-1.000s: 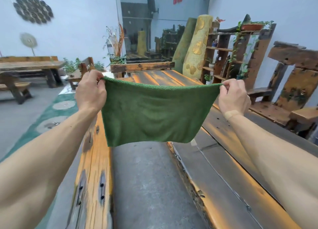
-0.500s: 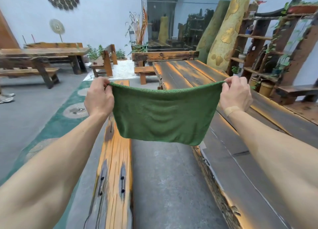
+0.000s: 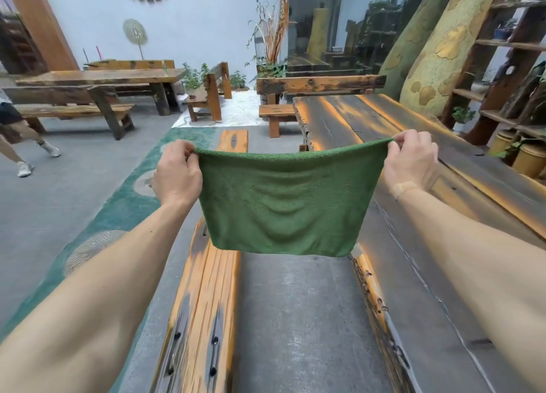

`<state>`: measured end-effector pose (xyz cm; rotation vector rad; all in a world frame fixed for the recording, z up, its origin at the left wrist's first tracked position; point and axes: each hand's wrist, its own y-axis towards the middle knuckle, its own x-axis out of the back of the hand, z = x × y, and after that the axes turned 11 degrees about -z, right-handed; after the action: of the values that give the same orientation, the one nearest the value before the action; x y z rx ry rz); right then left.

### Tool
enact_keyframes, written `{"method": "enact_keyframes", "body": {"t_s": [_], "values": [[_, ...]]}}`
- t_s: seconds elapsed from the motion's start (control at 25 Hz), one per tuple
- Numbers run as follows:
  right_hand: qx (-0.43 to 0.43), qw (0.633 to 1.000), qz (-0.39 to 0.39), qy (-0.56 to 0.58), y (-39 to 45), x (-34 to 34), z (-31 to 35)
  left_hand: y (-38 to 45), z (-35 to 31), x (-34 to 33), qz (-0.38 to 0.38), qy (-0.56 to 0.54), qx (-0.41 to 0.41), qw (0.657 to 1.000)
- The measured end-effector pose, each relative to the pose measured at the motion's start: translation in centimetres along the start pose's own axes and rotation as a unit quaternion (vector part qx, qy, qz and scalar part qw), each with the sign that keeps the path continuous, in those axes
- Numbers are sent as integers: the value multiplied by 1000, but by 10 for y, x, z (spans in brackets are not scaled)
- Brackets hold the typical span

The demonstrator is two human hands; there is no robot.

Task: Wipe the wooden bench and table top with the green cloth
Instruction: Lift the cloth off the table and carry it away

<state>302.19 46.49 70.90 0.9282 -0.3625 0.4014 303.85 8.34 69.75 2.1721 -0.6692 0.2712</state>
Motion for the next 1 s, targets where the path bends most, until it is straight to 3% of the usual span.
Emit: {"method": "enact_keyframes", "body": {"t_s": [0.44,1.0], "values": [[15,1000,15,-4,112,-213,15,111,4,-198,5,38,7,999],[18,999,9,-43,261,-526,92,344,71,-502,68,57,-53,995]]}}
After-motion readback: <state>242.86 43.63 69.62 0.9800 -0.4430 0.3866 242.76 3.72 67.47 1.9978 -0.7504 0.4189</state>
